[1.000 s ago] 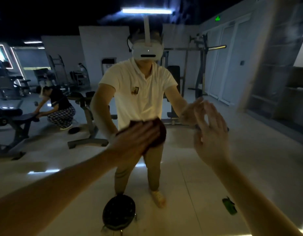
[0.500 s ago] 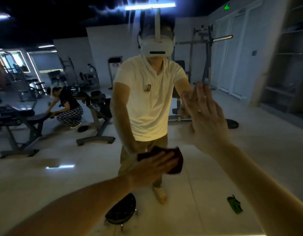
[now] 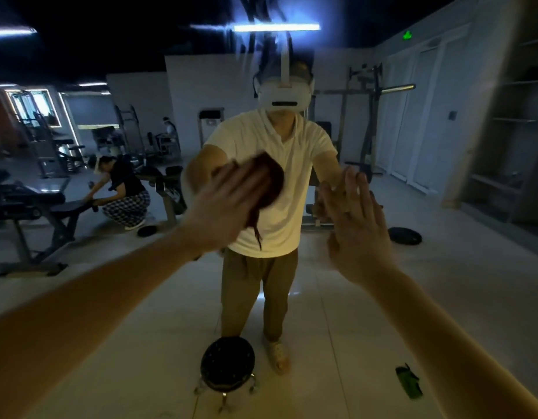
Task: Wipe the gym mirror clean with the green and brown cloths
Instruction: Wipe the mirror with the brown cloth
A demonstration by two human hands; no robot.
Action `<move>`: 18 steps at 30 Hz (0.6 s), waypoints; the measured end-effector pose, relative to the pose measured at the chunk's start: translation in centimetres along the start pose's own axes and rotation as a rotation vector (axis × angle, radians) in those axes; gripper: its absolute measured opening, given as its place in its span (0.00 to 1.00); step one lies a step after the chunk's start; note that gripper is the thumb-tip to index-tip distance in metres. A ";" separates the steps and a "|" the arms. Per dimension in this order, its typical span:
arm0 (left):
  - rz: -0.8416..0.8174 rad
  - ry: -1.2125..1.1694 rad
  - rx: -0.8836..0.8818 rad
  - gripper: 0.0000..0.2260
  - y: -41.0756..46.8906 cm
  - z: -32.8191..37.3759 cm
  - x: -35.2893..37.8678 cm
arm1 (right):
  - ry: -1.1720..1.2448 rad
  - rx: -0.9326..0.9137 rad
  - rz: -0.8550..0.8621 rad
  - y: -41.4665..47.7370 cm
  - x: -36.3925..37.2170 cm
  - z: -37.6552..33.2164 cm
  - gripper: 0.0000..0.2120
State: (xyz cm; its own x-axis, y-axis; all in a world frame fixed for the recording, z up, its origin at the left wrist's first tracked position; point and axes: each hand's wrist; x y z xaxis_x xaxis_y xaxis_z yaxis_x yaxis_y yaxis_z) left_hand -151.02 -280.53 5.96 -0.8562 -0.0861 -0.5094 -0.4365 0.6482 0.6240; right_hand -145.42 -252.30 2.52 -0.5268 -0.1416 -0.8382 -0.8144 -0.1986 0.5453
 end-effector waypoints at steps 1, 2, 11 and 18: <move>0.033 0.017 -0.098 0.29 0.6 -1.7 -0.6 | 0.009 0.008 -0.002 0.1 0.0 -0.2 0.45; 0.075 0.003 -0.195 0.28 1.0 -2.5 -1.0 | 0.019 0.017 -0.004 0.1 0.1 -0.4 0.46; -0.101 0.006 0.360 0.41 -7.1 10.8 8.7 | -0.011 0.077 -0.094 -0.2 -1.0 -1.1 0.48; 0.194 -0.048 0.235 0.37 -0.4 0.0 2.9 | -0.040 0.177 0.087 1.8 -5.0 -2.9 0.39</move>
State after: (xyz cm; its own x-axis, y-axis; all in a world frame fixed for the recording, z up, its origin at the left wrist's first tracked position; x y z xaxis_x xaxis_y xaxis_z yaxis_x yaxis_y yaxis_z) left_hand -153.29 -281.02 4.21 -0.9007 0.0884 -0.4253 -0.1858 0.8066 0.5611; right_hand -143.58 -254.76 7.69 -0.6031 -0.1116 -0.7898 -0.7938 -0.0133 0.6080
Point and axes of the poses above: each hand's wrist, its own y-axis towards the middle knuckle, its own x-axis out of the palm, z = x × y, and after that the axes turned 5 degrees about -z, right-handed
